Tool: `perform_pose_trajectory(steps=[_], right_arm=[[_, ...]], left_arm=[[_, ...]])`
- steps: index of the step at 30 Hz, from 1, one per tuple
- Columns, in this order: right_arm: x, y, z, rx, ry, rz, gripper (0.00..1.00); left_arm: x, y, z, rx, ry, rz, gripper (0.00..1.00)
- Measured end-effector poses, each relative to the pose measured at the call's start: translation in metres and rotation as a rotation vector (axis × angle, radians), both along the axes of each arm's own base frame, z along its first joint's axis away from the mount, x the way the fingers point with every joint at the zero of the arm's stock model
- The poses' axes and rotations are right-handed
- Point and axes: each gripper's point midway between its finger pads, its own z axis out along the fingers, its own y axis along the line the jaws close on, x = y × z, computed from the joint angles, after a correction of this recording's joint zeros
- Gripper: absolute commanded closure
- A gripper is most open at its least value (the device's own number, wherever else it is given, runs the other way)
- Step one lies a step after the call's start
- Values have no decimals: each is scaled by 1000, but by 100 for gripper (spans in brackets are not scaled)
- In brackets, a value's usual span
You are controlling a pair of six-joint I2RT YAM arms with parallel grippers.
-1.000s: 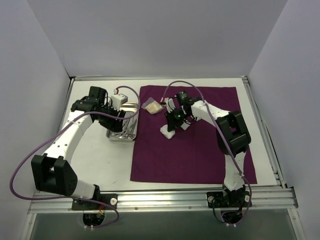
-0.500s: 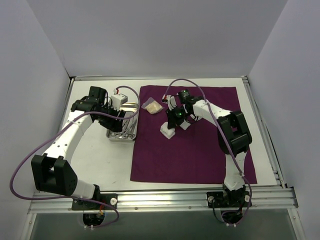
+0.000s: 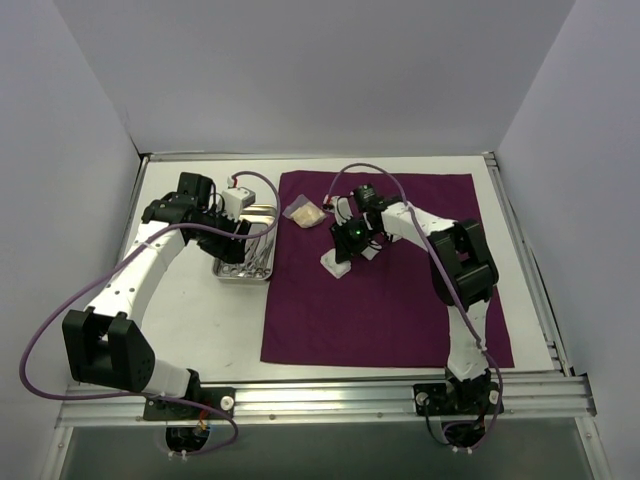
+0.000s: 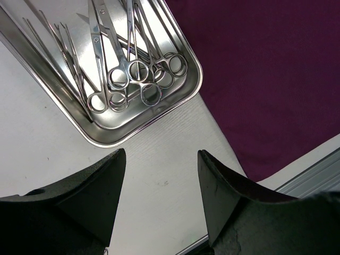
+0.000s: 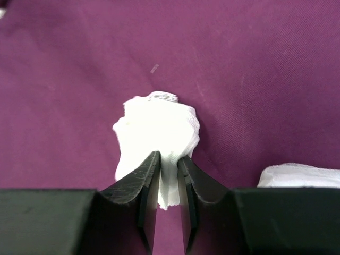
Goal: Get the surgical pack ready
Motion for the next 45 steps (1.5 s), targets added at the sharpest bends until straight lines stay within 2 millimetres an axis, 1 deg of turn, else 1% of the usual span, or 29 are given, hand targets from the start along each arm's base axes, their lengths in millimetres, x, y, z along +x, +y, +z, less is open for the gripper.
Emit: perform_pose_trajectory(steps=[1,2,3,8,9,11,14,22,29,32,39,45], right_arm=[[-1,0,-4,-9,6,0,80],[-1,0,-7,-17,10,-1,76],[-2,0,-9,-19,12,-2,74],[1,-1,-10,-67,-14,-19,63],[2,-1,-9,-79,-21,-20,56],[1,1,-8,-104,-33,-22,51],[0,1,-6,-140,-52,-25,48],[3,-6,-5,-181,-71,-55,48],[8,-6,-4,-123,-54,-86,48],[5,-5,-8,-103,-37,-92,48],[6,3,-9,-62,-53,-88,50],[5,11,-10,-80,-79,-81,52]], left_arm=[[0,0,0,0,-1,0,34],[0,0,0,0,-1,0,34],[0,0,0,0,-1,0,34],[0,0,0,0,-1,0,34],[0,0,0,0,-1,0,34],[0,0,0,0,-1,0,34],[0,0,0,0,-1,0,34],[0,0,0,0,-1,0,34],[0,0,0,0,-1,0,34],[0,0,0,1,-1,1,34],[0,1,0,3,-2,2,34],[1,1,0,4,-2,2,34]])
